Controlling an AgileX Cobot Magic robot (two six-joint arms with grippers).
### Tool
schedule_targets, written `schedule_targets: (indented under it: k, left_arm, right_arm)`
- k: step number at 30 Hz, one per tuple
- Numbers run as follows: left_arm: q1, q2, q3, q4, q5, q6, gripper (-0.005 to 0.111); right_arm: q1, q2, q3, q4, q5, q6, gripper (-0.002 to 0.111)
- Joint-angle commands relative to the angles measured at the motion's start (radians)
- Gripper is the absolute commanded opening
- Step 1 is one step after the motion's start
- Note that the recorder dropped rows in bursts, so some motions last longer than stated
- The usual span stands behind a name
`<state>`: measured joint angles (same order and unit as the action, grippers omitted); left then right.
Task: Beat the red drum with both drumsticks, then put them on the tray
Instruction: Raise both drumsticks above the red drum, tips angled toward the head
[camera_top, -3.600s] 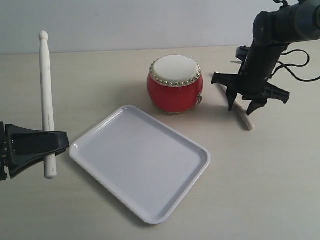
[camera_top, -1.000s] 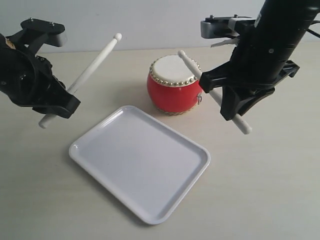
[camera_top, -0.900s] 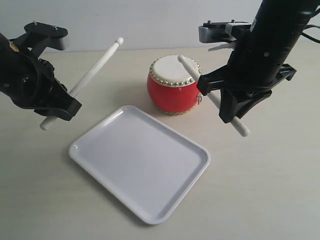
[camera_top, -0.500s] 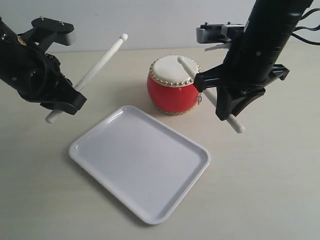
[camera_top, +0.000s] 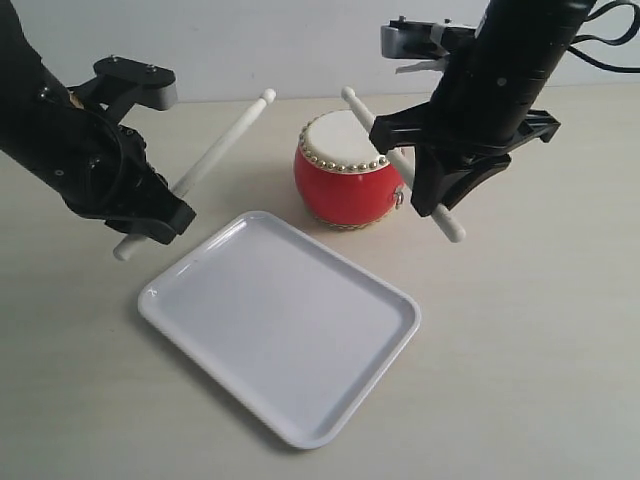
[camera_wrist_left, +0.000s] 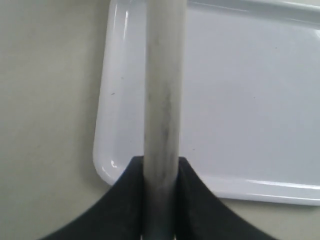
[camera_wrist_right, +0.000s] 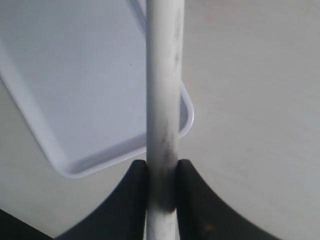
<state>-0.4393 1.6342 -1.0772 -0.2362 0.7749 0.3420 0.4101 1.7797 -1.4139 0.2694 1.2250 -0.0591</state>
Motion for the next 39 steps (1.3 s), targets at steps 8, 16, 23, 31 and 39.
schedule_targets:
  k: [8,16,23,31,39]
  left_arm:
    - [-0.004,-0.002,-0.007,-0.016,-0.032,0.02,0.0]
    - [-0.004,-0.002,-0.007,-0.025,-0.033,0.024,0.0]
    - [-0.042,0.024,-0.085,-0.023,0.021,0.069,0.0]
    - [-0.083,0.172,-0.318,0.001,0.189,0.073,0.0]
    - [-0.083,0.262,-0.38,-0.001,0.197,0.065,0.0]
  right_arm:
    - [-0.005,-0.001,0.067,-0.01,-0.004,0.019,0.0]
    - [-0.005,0.014,0.045,0.021,-0.004,0.01,0.0]
    - [-0.005,-0.116,-0.102,-0.041,-0.004,0.008,0.0]
    - [-0.005,-0.152,-0.095,-0.089,-0.004,0.008,0.0]
    - [-0.005,-0.152,-0.095,-0.121,-0.004,0.008,0.0]
